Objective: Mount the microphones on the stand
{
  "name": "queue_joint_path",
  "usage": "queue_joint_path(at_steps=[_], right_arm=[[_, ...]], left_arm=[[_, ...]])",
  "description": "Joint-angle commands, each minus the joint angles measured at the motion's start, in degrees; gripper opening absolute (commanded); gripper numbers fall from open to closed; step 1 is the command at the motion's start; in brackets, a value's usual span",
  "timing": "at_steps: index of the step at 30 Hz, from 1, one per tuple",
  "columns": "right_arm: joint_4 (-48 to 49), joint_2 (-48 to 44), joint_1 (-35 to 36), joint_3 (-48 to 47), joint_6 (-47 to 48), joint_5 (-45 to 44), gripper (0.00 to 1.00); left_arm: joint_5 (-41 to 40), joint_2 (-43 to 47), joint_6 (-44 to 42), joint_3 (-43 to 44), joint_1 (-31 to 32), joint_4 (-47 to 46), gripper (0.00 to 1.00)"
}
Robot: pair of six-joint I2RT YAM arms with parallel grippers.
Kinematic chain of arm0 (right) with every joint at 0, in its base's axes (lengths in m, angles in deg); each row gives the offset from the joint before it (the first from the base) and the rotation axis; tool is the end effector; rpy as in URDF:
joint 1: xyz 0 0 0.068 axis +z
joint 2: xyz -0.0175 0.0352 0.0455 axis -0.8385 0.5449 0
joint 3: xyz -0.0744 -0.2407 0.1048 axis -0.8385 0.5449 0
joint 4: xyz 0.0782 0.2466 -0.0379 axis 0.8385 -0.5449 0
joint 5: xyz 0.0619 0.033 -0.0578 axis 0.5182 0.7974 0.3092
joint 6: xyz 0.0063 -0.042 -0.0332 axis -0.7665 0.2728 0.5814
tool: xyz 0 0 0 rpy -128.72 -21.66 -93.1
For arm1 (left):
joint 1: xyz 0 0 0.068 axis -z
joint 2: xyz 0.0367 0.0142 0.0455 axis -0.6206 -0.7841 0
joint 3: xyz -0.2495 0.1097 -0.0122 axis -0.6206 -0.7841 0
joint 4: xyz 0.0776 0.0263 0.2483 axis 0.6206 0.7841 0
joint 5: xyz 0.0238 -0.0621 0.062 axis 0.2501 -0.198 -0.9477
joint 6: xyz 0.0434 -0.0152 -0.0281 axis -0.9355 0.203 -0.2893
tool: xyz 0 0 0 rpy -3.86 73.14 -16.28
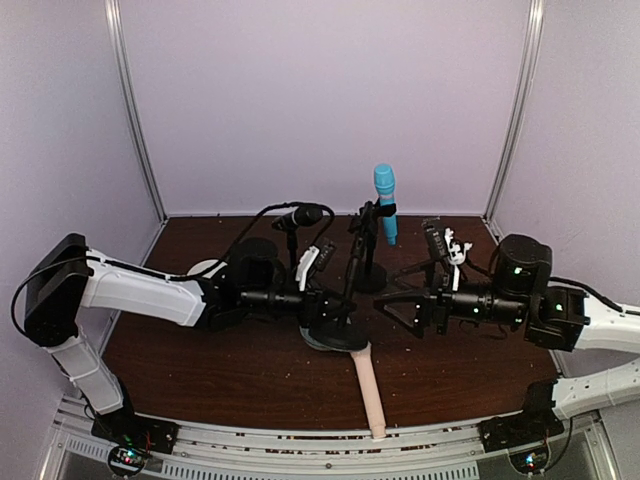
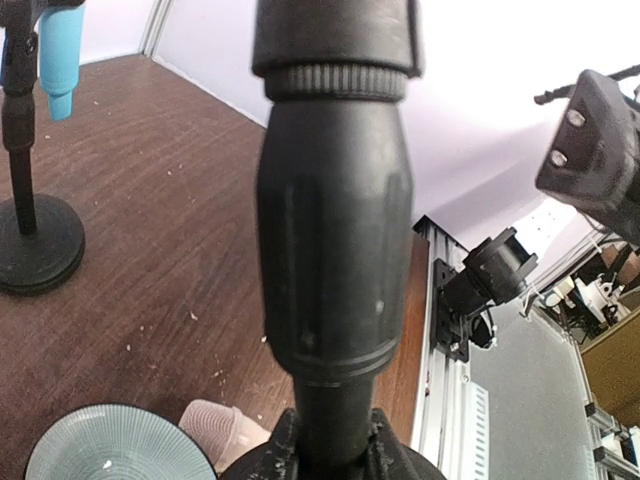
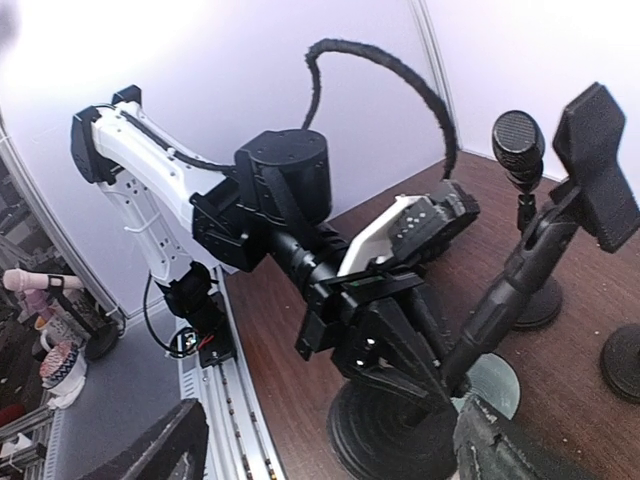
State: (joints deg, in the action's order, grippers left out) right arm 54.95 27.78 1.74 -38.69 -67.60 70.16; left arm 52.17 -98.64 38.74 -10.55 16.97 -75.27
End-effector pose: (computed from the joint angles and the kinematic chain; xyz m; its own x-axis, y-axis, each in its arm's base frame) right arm 0.1017 0.1882 0.3177 -0.3576 -0.0133 -0.9338 -0.9052 0.2507 0.3431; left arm 0.1966 -0.3130 0.2245 -0.6459 0.1093 -0.7556 0.7553 0.2356 -0.6115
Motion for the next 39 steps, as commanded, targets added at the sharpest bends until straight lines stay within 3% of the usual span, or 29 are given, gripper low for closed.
queue_joint_path(at_steps=[1, 11, 23, 31, 39], right_arm=[[-0.60, 0.44, -0.73, 1.45, 1.06, -7.45, 0.88], [5.95, 11.00, -1.28, -2.52, 1.11, -7.17, 0.93], [10.85, 18.48, -1.35, -5.98, 1.21, 0.42, 0.91], [11.55, 14.98, -0.38, -2.52, -3.86, 6.48, 0.85], [8.19, 7.46, 2.42, 0.35, -2.44, 5.88, 0.84]], left_arm=[[1.32, 4.14, -1.98, -2.51, -0.18, -8.32, 0.00], [7.91, 4.20, -1.93, -2.70, 1.37, -13.06, 0.00], [7.32, 1.05, 1.34, -1.05, 2.41, -14.48, 0.00], [0.09, -0.34, 0.13, 0.91, 2.24, -8.64, 0.00], [-0.33, -1.43, 1.56, 1.58, 1.07, -6.83, 0.00]])
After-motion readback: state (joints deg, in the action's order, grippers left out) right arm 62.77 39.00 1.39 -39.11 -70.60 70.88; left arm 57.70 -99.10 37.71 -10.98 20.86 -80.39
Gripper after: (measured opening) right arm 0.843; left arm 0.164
